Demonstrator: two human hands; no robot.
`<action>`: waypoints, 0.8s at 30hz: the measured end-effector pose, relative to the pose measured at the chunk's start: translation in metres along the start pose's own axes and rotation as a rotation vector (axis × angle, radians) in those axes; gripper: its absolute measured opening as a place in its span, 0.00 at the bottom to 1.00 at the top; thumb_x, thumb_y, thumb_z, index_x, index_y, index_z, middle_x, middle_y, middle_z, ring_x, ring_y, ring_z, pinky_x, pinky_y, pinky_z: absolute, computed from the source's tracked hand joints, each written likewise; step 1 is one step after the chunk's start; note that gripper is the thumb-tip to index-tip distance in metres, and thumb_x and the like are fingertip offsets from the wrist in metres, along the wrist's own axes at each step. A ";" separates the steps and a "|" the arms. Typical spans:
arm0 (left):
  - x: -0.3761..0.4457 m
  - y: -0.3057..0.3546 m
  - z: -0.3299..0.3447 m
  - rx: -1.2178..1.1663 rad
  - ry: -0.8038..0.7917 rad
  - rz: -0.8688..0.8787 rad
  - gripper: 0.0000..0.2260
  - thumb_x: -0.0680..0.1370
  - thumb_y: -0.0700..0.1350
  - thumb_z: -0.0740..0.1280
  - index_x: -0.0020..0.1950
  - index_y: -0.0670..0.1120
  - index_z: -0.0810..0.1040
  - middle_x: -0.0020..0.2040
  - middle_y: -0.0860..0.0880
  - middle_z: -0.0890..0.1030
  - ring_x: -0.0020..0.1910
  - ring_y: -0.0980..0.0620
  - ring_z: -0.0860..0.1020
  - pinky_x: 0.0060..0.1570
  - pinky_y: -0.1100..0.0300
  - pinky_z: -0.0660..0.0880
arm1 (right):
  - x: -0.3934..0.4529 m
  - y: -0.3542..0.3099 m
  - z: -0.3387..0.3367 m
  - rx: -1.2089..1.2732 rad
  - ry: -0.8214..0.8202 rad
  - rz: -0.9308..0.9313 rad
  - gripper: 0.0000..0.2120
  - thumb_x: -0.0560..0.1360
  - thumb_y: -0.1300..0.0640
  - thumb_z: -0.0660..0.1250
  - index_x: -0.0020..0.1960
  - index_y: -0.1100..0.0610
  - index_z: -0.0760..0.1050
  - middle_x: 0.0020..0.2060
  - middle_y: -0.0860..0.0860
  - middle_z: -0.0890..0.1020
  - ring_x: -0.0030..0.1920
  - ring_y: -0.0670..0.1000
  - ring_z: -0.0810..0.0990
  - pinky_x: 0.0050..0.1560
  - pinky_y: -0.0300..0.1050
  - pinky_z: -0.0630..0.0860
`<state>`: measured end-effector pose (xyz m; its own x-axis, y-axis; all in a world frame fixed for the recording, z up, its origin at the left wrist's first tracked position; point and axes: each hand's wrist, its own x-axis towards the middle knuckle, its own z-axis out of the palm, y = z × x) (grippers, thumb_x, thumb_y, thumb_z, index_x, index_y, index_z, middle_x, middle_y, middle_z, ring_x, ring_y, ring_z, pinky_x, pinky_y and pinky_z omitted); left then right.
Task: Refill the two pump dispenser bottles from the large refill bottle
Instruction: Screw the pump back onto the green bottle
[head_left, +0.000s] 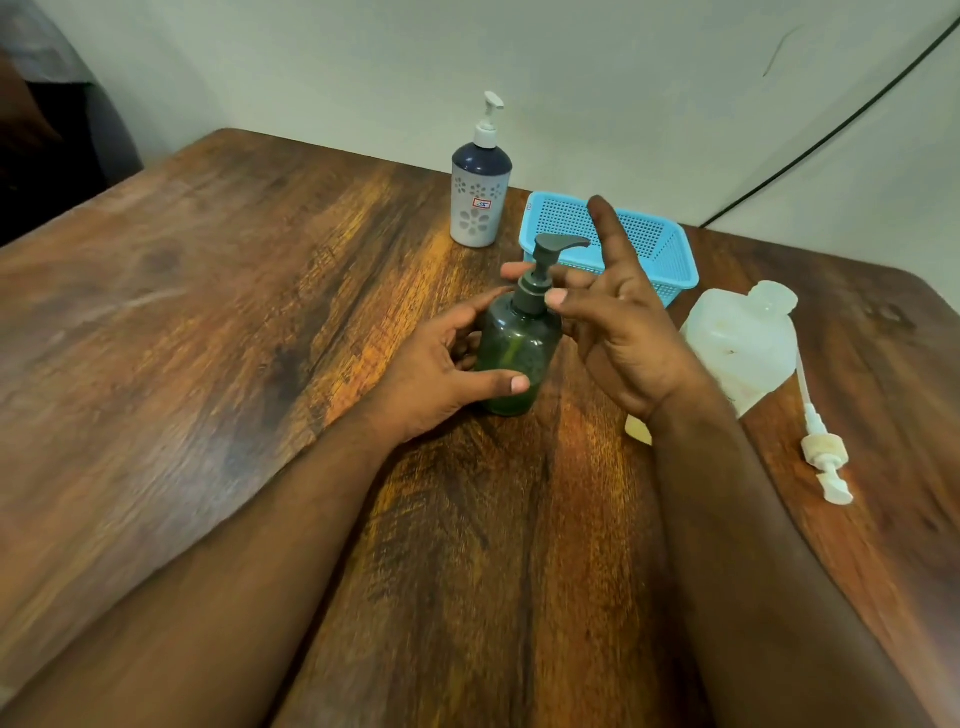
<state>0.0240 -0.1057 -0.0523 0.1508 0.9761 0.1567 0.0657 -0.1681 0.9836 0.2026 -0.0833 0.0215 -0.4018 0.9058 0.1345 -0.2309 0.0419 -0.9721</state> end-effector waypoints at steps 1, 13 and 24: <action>0.000 0.000 0.000 0.006 -0.002 0.003 0.39 0.65 0.47 0.80 0.74 0.53 0.69 0.68 0.52 0.77 0.67 0.53 0.76 0.69 0.46 0.72 | 0.000 0.000 -0.001 0.008 -0.009 0.002 0.41 0.76 0.73 0.60 0.78 0.45 0.46 0.55 0.63 0.81 0.59 0.57 0.80 0.53 0.45 0.78; 0.000 0.000 0.001 -0.017 -0.018 0.018 0.35 0.69 0.36 0.77 0.72 0.55 0.69 0.68 0.51 0.77 0.66 0.54 0.77 0.67 0.49 0.73 | 0.001 0.011 0.003 0.069 0.044 -0.008 0.38 0.71 0.72 0.68 0.75 0.50 0.59 0.66 0.60 0.74 0.63 0.54 0.77 0.56 0.47 0.79; -0.001 0.003 0.002 -0.054 -0.024 0.034 0.35 0.69 0.34 0.77 0.72 0.52 0.69 0.67 0.50 0.78 0.65 0.54 0.78 0.63 0.56 0.76 | -0.001 0.020 0.007 -0.320 0.235 -0.177 0.19 0.68 0.65 0.75 0.58 0.60 0.78 0.50 0.51 0.83 0.53 0.50 0.82 0.56 0.49 0.80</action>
<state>0.0265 -0.1071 -0.0501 0.1752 0.9664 0.1882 0.0074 -0.1924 0.9813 0.1921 -0.0864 0.0037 -0.1597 0.9428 0.2928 0.0233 0.3001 -0.9536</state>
